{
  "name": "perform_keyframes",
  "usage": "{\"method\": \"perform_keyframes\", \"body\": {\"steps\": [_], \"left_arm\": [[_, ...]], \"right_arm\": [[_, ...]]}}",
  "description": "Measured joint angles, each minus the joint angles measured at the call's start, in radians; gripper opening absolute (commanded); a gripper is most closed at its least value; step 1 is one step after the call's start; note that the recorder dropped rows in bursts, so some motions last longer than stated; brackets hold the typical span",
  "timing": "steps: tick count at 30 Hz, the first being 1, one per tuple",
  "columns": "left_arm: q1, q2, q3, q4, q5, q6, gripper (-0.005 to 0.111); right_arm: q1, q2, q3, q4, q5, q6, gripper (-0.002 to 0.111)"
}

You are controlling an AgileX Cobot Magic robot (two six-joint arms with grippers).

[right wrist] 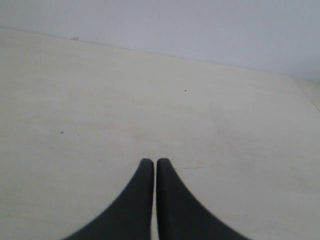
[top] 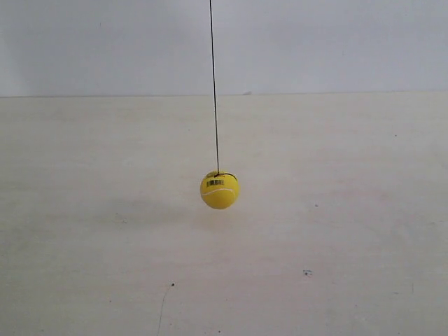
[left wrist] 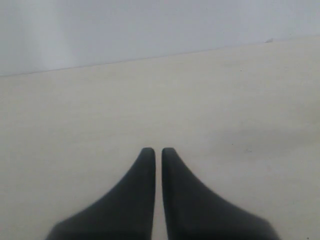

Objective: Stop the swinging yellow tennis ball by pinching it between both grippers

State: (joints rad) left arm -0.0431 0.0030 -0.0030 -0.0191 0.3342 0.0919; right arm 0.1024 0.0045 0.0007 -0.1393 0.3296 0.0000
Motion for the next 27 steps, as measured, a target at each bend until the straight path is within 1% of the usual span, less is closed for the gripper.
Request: {"method": "perform_keyframes", "body": {"steps": [7, 27], "left_arm": [[0.0, 0.0, 0.0, 0.0, -0.022, 0.0, 0.005], [0.0, 0.0, 0.0, 0.0, -0.022, 0.0, 0.005]], "right_arm": [[0.0, 0.0, 0.0, 0.0, 0.0, 0.0, 0.0], [0.0, 0.0, 0.0, 0.0, 0.0, 0.0, 0.0]]}}
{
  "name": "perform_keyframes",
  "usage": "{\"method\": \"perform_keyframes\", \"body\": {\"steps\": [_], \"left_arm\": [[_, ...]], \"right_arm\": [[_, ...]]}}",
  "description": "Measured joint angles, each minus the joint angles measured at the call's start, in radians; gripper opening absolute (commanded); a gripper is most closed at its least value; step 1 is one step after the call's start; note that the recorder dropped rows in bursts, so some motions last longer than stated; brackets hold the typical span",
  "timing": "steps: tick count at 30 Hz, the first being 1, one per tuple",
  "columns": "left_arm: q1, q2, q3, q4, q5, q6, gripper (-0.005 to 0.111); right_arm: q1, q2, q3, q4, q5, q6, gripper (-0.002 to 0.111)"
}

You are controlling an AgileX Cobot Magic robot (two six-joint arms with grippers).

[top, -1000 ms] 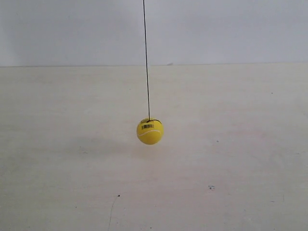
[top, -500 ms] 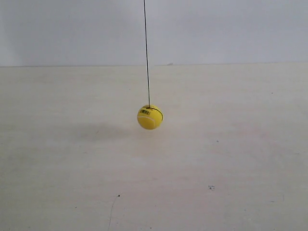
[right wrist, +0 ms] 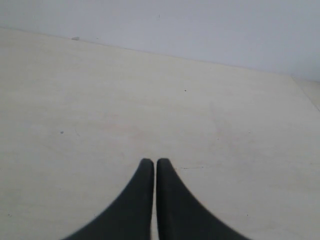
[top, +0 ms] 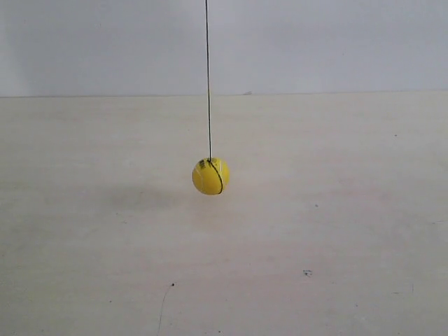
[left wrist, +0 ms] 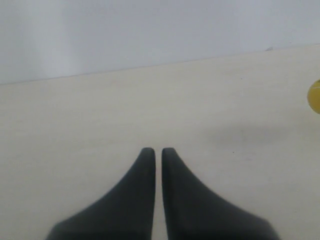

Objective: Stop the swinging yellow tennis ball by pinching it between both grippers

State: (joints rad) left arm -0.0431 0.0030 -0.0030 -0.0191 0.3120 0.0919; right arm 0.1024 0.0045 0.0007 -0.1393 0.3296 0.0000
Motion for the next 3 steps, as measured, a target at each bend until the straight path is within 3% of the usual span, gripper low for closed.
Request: {"method": "perform_keyframes", "body": {"steps": [3], "left_arm": [[0.0, 0.0, 0.0, 0.0, 0.0, 0.0, 0.005]], "right_arm": [[0.0, 0.0, 0.0, 0.0, 0.0, 0.0, 0.0]]}}
